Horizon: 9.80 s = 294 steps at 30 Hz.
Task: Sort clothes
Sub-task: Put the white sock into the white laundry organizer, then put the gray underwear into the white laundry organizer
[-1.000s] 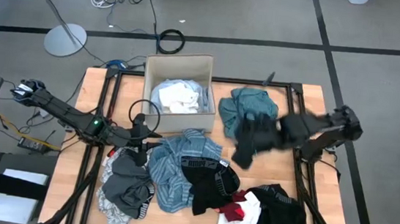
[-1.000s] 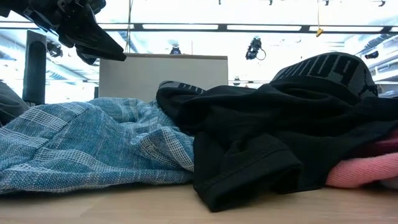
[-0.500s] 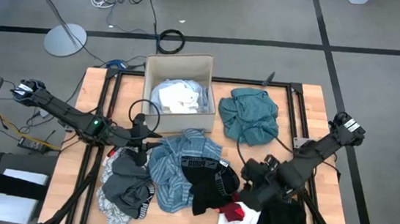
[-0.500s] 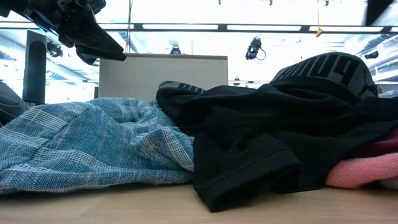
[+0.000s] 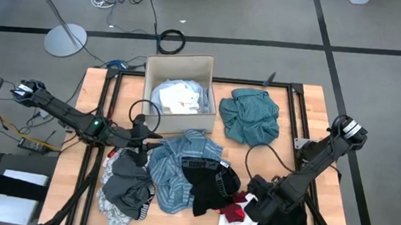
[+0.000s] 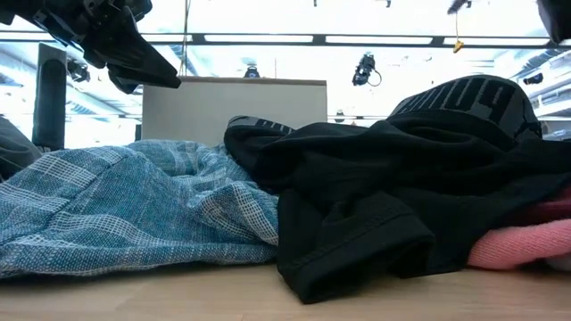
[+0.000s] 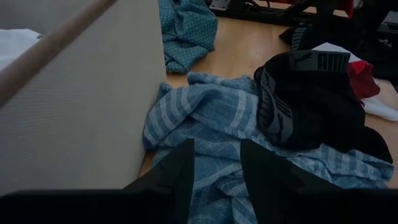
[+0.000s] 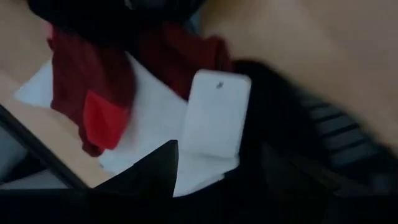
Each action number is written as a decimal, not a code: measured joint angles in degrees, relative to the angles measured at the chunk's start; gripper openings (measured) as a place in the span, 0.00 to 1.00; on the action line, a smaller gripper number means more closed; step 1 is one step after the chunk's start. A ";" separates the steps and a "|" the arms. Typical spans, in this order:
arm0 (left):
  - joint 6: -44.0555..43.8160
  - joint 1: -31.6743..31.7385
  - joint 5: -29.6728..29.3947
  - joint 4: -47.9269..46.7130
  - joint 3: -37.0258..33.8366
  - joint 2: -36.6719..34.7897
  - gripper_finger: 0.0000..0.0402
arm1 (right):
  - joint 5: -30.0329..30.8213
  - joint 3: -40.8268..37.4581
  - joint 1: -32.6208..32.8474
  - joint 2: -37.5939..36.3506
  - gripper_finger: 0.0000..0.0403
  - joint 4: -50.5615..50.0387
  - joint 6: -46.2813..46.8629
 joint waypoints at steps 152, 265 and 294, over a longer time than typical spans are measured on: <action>0.11 -0.01 -0.50 -1.55 0.02 0.01 0.34 | 4.68 46.25 -58.71 14.43 0.02 22.09 -89.97; -2.60 1.95 9.69 -47.09 48.75 16.81 0.00 | 25.19 -13.78 -18.19 -23.47 0.34 10.89 -37.02; 38.95 33.89 -1.16 -1.94 65.38 16.81 0.00 | 26.44 -13.76 -18.19 -23.47 0.34 10.85 -38.00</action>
